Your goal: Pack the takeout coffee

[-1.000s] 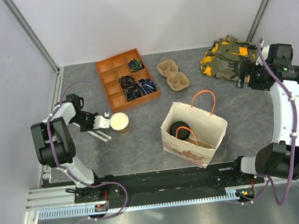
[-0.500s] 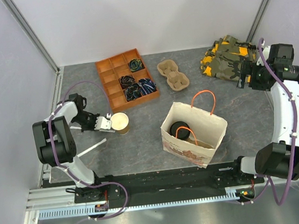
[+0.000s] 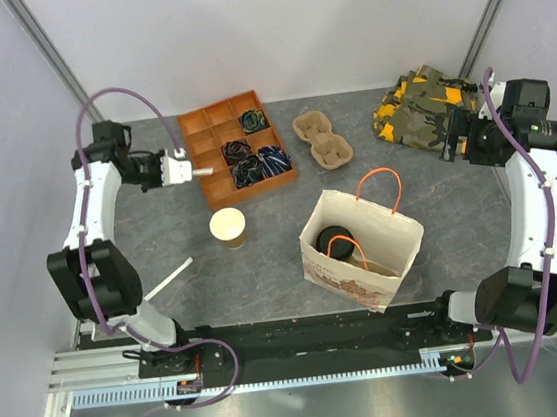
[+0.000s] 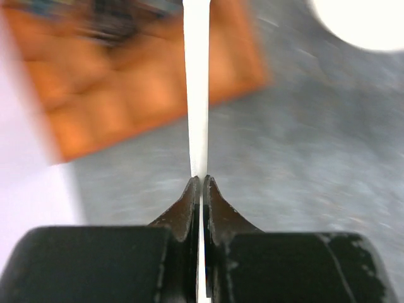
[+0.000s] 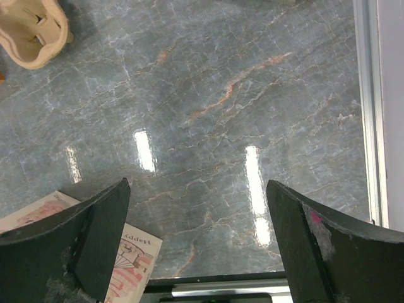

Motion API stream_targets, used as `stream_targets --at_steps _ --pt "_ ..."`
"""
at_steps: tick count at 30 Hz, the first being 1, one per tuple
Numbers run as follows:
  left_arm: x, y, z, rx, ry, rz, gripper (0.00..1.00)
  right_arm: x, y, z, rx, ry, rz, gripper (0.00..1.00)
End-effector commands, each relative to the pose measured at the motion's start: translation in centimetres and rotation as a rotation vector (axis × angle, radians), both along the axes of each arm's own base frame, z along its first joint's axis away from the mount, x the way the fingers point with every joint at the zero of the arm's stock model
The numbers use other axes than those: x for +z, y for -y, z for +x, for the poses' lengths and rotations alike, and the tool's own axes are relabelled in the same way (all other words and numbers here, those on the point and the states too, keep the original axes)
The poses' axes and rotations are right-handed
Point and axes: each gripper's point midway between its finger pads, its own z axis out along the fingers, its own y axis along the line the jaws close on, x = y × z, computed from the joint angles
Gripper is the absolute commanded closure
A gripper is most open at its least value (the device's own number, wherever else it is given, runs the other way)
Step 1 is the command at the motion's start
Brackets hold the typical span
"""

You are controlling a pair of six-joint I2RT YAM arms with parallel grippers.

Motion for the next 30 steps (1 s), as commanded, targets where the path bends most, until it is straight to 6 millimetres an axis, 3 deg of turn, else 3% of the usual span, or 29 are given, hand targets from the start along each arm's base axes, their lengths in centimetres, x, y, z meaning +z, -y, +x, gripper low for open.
stream_targets --at_steps 1,2,4,6,7,8,9,10,11,12,13,14,16,19,23,25,30 --pt "9.6 4.4 -1.1 0.031 0.079 -0.268 0.98 2.5 -0.6 0.2 0.013 0.079 0.011 0.02" --pt "10.4 5.1 -1.5 0.024 0.086 -0.278 0.98 2.5 -0.7 0.1 0.015 0.083 0.012 0.02" --pt "13.7 6.6 -2.3 0.056 0.073 -0.39 0.98 2.6 -0.7 0.0 0.016 0.088 0.013 0.02" --pt "18.2 9.3 -2.8 0.034 0.094 -0.481 0.98 2.6 -0.8 -0.1 0.02 0.088 0.015 0.02" --pt "19.8 10.7 -3.7 0.084 0.008 -0.576 0.98 2.7 -1.0 -0.1 0.027 0.093 0.019 0.02" --pt "21.8 14.8 -5.4 0.005 -0.024 -0.623 0.98 2.7 -1.1 -0.1 0.029 0.093 0.024 0.02" --pt "24.9 16.7 -5.9 -0.04 0.033 -0.685 0.98 2.6 -1.2 -0.1 0.034 0.094 0.03 0.02" --pt "26.1 18.5 -7.3 0.002 -0.076 -0.771 0.98 2.7 -1.5 -0.1 0.022 0.098 0.051 0.02" --pt "26.3 21.6 -9.4 -0.05 -0.143 -0.808 0.98 2.8 -1.6 0.0 0.027 0.101 0.058 0.02" --pt "29.0 23.4 -10.1 -0.058 -0.154 -0.918 0.98 2.9 -1.7 0.0 0.029 0.107 0.061 0.02" --pt "30.5 24.2 -11.8 -0.069 -0.149 -0.972 0.98 3.0 -1.8 -0.1 0.03 0.111 0.064 0.02" --pt "29.5 26.4 -13.7 -0.127 -0.214 -0.991 0.98 3.0 -1.9 -0.2 0.032 0.112 0.065 0.02" --pt "31.4 28.2 -16.6 -0.219 -0.222 -1.076 0.98 3.1 -2.0 -0.4 0.035 0.119 0.067 0.02" --pt "29.7 32.6 -21.3 -0.319 -0.355 -1.071 0.98 2.8 -2.3 -0.8 0.037 0.115 0.077 0.02" --pt "26.6 35.5 -23.6 -0.368 -0.447 -1.021 0.98 2.7 -2.5 -1.2 0.042 0.113 0.076 0.02" --pt "26.2 36.3 -24.8 -0.419 -0.418 -1.024 0.98 2.7 -2.6 -1.4 0.044 0.115 0.077 0.02" --pt "22.4 37.7 -25.4 -0.421 -0.446 -0.969 0.98 2.7 -2.8 -1.8 0.053 0.112 0.076 0.02"
